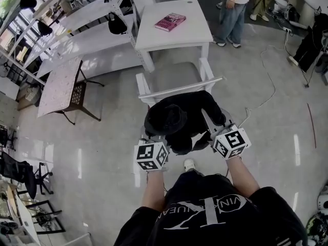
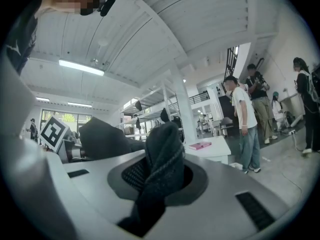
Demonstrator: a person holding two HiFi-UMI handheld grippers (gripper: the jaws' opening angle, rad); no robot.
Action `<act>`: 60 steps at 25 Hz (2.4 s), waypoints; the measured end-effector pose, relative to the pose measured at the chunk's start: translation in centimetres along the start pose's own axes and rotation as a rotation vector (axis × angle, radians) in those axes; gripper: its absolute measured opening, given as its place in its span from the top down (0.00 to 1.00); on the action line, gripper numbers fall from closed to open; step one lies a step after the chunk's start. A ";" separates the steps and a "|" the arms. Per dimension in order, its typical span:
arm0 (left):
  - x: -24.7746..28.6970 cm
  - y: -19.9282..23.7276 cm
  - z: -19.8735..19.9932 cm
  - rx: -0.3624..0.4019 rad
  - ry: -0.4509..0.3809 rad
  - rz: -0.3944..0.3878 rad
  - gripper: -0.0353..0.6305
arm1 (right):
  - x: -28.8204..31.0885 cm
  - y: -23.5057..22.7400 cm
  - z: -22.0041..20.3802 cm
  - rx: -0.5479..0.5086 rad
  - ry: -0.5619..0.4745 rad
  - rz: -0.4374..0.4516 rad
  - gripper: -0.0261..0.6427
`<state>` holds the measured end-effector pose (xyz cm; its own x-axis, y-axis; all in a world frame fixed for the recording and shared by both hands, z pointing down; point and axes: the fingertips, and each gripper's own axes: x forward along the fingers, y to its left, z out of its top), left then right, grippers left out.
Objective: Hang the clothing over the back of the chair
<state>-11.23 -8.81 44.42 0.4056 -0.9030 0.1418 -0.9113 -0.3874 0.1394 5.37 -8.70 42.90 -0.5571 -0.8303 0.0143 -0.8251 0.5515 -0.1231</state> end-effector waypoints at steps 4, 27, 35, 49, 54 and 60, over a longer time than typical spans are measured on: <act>2.1 0.5 0.8 0.022 0.010 -0.059 0.86 | 1.6 -0.8 0.7 -0.004 -0.006 -0.017 0.84; 8.4 0.6 13.8 -0.001 -0.186 -0.303 0.87 | 9.2 -3.5 13.8 0.018 -0.227 0.057 0.84; 11.6 2.4 21.8 -0.056 -0.317 -0.331 0.86 | 13.8 -5.2 21.0 0.016 -0.306 0.149 0.84; 21.6 6.7 21.5 -0.025 -0.256 -0.212 0.86 | 23.5 -12.0 19.4 0.036 -0.187 0.146 0.84; 27.6 9.1 19.2 0.004 -0.187 -0.166 0.86 | 29.0 -16.5 16.2 0.044 -0.106 0.120 0.84; 31.8 11.7 15.6 0.015 -0.099 -0.100 0.86 | 32.7 -19.5 11.6 -0.011 0.007 0.120 0.84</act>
<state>-10.09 -44.90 35.29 0.4864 -0.8732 0.0309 -0.8678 -0.4787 0.1332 4.32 -47.51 34.29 -0.6525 -0.7577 0.0075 -0.7534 0.6477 -0.1130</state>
